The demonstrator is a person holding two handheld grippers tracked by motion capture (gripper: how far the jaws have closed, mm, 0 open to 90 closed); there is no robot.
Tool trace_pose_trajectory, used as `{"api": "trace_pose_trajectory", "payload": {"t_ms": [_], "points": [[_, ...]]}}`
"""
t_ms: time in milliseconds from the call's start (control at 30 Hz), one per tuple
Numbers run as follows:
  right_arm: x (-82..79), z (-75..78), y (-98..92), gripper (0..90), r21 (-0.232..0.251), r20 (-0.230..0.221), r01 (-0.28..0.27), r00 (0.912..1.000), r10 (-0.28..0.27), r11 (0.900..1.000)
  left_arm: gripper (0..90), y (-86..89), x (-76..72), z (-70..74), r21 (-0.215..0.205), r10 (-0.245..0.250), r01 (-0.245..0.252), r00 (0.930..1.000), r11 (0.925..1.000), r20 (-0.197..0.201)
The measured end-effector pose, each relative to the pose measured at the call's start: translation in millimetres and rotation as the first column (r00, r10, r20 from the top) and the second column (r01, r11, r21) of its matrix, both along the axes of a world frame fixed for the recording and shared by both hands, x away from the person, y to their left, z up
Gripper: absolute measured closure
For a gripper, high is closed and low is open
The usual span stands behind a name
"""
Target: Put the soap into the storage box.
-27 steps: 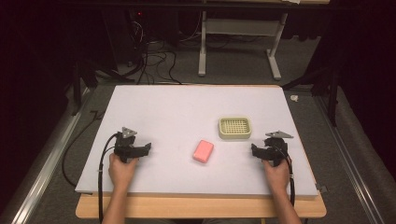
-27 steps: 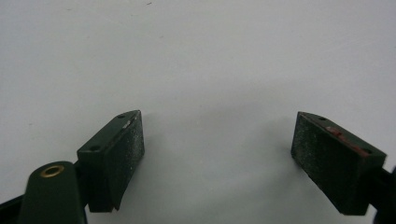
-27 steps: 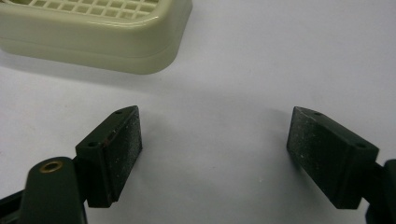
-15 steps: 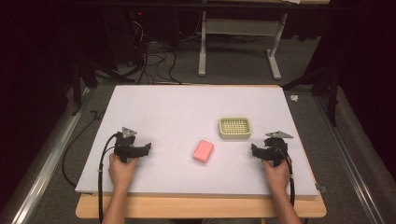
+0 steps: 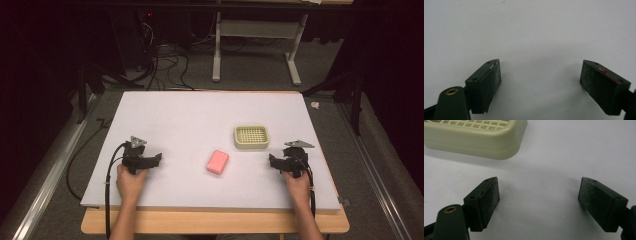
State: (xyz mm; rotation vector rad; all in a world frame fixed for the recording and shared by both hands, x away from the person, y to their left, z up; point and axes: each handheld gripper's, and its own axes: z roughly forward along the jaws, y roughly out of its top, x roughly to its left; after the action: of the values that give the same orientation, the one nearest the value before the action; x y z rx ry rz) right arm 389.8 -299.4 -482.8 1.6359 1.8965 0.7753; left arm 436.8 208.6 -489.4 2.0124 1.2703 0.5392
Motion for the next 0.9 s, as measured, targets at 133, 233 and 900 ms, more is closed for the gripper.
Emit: {"api": "trace_pose_trajectory", "payload": {"t_ms": [133,233,900], "points": [[0.2,0.1,0.2,17.1,-0.001,-0.003,0.0,1.0,0.0,1.0,17.6,-0.1,0.0,0.0,0.001,0.0,0.0,1.0,1.0,0.0],[0.7,0.4,0.2,13.8,0.001,-0.012,-0.015,0.9998,0.015,1.0,17.6,0.0,0.0,0.1,0.001,-0.001,0.001,1.0,1.0,-0.001],[-12.7,13.5,19.0,14.0,0.067,0.058,-0.168,0.9848,0.164,0.984,17.6,-0.3,-0.3,0.3,0.006,-0.001,0.001,1.0,1.0,-0.002]]}}
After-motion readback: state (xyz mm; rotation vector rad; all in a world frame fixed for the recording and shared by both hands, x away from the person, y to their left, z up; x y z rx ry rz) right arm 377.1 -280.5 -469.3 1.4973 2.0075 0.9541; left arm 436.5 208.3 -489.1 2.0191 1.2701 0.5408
